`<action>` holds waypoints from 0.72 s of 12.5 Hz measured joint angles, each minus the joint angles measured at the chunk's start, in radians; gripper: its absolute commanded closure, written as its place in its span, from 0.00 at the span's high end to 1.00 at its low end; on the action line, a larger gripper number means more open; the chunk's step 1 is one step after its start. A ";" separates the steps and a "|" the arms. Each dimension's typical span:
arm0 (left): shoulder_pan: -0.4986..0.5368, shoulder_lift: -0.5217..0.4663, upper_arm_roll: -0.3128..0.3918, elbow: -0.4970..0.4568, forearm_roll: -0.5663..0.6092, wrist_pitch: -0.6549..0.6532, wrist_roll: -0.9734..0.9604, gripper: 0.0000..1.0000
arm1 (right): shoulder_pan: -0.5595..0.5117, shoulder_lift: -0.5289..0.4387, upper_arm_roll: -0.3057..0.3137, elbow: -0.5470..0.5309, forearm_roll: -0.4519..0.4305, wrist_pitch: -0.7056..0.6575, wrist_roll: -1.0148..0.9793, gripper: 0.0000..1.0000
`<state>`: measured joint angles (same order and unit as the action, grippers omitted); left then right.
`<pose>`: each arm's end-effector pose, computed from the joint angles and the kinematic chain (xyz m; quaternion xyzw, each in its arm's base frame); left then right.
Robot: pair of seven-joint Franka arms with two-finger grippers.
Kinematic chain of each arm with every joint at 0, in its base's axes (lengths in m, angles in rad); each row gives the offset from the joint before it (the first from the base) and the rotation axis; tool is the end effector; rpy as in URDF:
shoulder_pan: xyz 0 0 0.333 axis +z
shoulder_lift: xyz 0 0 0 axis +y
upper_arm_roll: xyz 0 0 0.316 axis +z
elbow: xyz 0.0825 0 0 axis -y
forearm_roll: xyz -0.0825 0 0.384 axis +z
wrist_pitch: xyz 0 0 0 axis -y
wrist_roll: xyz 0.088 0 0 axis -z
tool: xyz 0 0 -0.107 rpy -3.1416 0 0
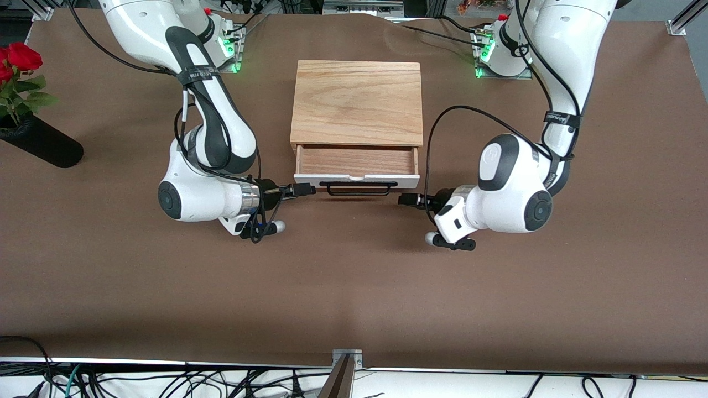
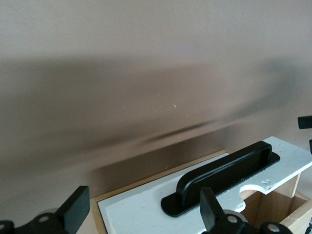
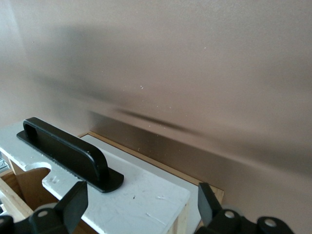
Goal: Close drawer with both arms simultaneously
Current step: 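Bring both grippers against the white drawer front beside the black handle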
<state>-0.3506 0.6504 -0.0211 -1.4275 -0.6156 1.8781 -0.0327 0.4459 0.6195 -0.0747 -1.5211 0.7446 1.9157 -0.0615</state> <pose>0.6417 -0.2939 0.3106 0.9531 -0.0400 -0.1503 0.2596 0.6226 0.3025 0.2954 -0.9454 -0.0479 0.1484 0.2862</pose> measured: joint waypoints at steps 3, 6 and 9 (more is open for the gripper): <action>-0.038 0.030 -0.001 -0.002 0.000 -0.003 0.000 1.00 | 0.017 0.000 0.000 0.000 0.000 0.000 -0.001 1.00; -0.052 0.045 0.000 -0.004 0.000 -0.042 0.000 1.00 | 0.029 0.001 0.000 -0.008 0.000 0.000 -0.001 1.00; -0.051 0.045 0.002 -0.003 0.000 -0.067 0.000 1.00 | 0.044 0.007 0.000 -0.015 0.000 0.001 -0.001 1.00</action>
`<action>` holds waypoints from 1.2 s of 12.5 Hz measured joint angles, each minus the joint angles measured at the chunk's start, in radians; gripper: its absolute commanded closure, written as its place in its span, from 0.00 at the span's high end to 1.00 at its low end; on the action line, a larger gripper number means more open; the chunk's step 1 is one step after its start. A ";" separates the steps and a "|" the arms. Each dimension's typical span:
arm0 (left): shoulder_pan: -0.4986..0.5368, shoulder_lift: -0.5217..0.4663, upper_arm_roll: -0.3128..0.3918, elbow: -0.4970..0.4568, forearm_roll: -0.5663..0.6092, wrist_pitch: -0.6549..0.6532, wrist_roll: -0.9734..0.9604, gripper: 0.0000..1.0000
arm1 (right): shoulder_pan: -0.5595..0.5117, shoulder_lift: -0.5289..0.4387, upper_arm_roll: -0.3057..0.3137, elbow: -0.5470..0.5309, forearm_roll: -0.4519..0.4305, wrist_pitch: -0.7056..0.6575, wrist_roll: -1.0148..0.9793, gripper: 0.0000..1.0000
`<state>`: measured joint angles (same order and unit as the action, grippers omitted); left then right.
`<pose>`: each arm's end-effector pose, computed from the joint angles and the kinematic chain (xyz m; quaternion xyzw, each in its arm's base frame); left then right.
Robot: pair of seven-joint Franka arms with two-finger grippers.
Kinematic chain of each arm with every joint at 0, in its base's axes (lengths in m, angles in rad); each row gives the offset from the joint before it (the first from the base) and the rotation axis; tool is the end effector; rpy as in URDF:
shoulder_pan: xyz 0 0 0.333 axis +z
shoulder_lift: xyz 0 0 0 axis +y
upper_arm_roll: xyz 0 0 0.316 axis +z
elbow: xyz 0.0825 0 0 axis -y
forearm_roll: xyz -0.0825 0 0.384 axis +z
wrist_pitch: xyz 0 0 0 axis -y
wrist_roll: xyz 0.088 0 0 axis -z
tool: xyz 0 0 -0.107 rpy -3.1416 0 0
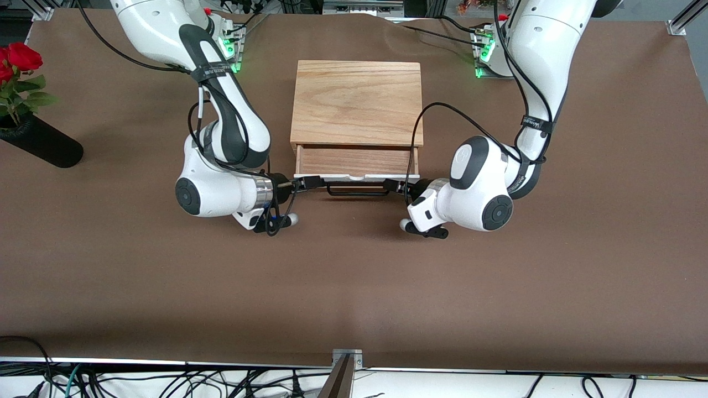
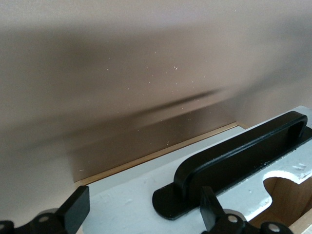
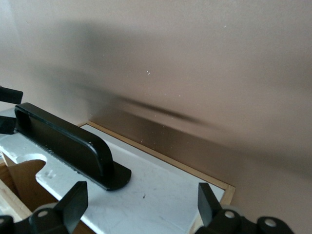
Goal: Close drawer with both arms simultaneously
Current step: 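Bring both grippers against the white drawer front beside the black handle, then push the white drawer front into the cabinet with both grippers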
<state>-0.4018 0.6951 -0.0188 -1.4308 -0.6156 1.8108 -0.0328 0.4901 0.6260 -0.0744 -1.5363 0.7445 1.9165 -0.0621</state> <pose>0.6152 -0.3251 0.2752 0.9445 -0.0648 -0.2099 0.2444 0.6050 0.3278 0.2843 -0.9439 -0.0653 0.1638 0.2792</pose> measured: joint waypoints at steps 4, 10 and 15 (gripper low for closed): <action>0.000 0.000 0.001 0.001 0.000 -0.037 0.000 1.00 | 0.008 0.012 0.000 -0.003 0.000 0.000 0.000 1.00; -0.004 0.007 0.000 0.002 0.000 -0.107 -0.001 1.00 | 0.020 0.011 0.000 -0.028 0.000 -0.013 0.000 1.00; -0.015 0.014 0.000 0.002 0.000 -0.189 -0.002 1.00 | 0.028 0.009 0.000 -0.036 0.000 -0.091 0.000 1.00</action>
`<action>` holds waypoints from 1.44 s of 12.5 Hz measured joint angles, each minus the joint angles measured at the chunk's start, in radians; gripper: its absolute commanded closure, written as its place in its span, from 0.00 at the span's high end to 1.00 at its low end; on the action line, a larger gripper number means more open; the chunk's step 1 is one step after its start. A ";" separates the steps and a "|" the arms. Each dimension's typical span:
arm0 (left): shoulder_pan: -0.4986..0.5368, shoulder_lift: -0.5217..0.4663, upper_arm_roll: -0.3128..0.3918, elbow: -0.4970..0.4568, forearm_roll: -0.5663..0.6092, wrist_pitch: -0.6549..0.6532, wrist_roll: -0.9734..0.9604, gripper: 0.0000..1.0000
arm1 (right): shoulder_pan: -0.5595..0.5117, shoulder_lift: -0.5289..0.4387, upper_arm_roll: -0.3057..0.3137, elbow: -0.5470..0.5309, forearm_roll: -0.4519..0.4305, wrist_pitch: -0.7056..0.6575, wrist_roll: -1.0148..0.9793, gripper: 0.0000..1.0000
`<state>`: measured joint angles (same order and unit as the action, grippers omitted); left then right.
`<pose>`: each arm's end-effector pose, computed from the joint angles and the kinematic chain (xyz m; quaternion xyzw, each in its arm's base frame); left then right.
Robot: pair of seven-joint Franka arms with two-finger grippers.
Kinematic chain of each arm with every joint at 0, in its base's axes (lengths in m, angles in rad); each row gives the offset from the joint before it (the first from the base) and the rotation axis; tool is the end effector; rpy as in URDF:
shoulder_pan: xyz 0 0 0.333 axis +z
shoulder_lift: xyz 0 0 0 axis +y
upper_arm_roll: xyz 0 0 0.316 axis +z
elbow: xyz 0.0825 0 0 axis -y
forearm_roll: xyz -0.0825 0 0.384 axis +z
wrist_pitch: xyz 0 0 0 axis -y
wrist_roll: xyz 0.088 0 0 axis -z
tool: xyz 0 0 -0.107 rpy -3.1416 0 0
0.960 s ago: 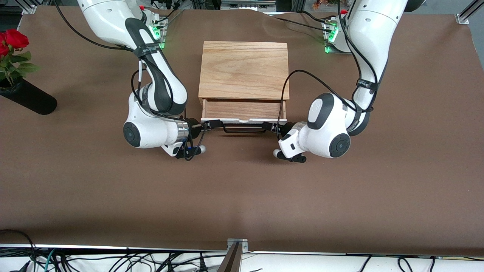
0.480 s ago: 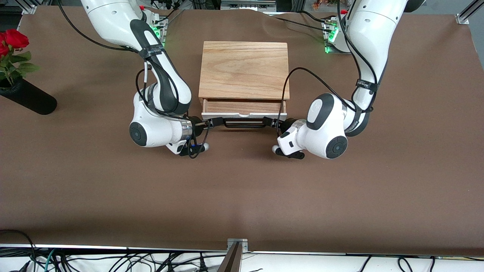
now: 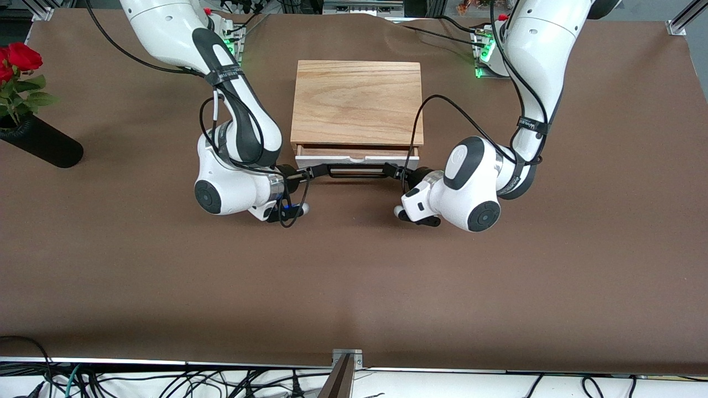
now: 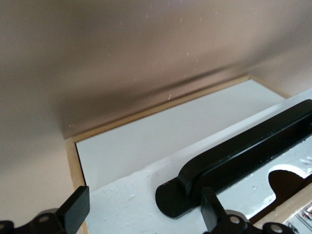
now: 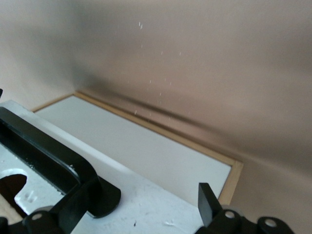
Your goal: Close drawer with both arms simultaneously
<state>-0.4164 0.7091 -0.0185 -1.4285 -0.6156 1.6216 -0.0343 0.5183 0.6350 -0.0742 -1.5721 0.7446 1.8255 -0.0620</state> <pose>0.5843 -0.3343 0.2627 0.9196 -0.0922 -0.3049 0.2302 0.5746 0.3416 0.2604 -0.9319 -0.0822 0.2299 0.2681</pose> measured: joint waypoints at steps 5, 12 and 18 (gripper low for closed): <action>-0.008 0.007 0.000 0.000 0.000 -0.086 0.000 1.00 | 0.008 0.000 0.000 -0.004 0.000 -0.073 0.000 1.00; -0.016 0.018 0.001 0.012 0.000 -0.118 -0.003 1.00 | 0.008 -0.001 0.000 -0.006 0.000 -0.091 0.000 1.00; -0.031 0.030 0.010 0.029 0.000 -0.137 -0.001 1.00 | 0.009 -0.002 -0.007 -0.008 -0.001 -0.099 0.000 1.00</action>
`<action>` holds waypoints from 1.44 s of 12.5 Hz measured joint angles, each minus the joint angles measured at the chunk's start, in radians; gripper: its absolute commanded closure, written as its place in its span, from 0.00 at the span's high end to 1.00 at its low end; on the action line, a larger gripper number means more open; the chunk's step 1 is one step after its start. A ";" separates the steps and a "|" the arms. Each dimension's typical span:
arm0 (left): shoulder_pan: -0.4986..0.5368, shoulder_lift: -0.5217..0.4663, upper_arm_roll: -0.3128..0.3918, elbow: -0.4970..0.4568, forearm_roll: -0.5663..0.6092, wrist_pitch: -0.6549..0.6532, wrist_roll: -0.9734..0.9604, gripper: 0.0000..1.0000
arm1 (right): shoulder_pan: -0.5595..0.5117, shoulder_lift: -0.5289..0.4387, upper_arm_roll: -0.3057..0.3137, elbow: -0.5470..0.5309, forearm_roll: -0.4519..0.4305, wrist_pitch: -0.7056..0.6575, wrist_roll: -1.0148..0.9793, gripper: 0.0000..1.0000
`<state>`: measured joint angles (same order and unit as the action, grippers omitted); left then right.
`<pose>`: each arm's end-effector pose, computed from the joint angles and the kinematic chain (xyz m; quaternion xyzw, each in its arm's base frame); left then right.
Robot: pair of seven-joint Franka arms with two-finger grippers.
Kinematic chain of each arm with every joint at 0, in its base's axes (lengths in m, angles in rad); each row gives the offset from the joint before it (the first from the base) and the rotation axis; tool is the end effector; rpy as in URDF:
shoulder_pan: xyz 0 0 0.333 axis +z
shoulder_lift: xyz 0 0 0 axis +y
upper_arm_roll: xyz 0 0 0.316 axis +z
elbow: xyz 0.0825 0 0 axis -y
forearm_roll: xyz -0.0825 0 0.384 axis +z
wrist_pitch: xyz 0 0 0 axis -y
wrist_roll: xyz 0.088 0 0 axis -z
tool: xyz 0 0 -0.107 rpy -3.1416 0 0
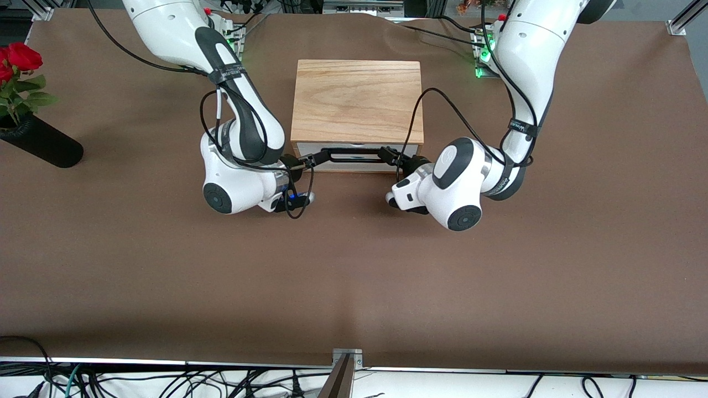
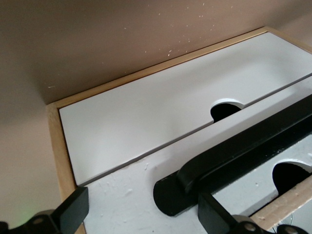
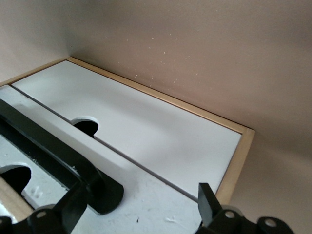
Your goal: Close drawer with both arms simultaneously
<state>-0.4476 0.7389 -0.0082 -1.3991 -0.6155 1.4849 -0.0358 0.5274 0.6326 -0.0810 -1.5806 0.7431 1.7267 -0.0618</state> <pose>0.5625 -0.3481 0.2539 0.8970 -0.1173 -0.3687 0.2137 0.5581 0.3435 0.2569 -0.9190 -0.0950 0.2781 0.2629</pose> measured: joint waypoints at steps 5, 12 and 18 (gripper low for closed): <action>0.021 -0.007 0.008 0.073 0.000 -0.054 0.003 1.00 | -0.004 -0.011 -0.103 0.030 -0.207 0.020 -0.003 1.00; 0.200 -0.113 0.020 0.208 0.201 -0.097 0.005 1.00 | -0.008 -0.157 -0.370 0.106 -0.341 -0.008 -0.066 1.00; 0.407 -0.167 0.020 0.244 0.378 -0.104 0.017 1.00 | -0.011 -0.404 -0.426 0.091 -0.560 -0.145 -0.077 1.00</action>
<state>-0.0404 0.5715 0.0119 -1.1551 -0.2373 1.3812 -0.0188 0.5164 0.2281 -0.5073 -1.4897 0.1828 1.5814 -0.1386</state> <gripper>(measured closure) 0.000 0.000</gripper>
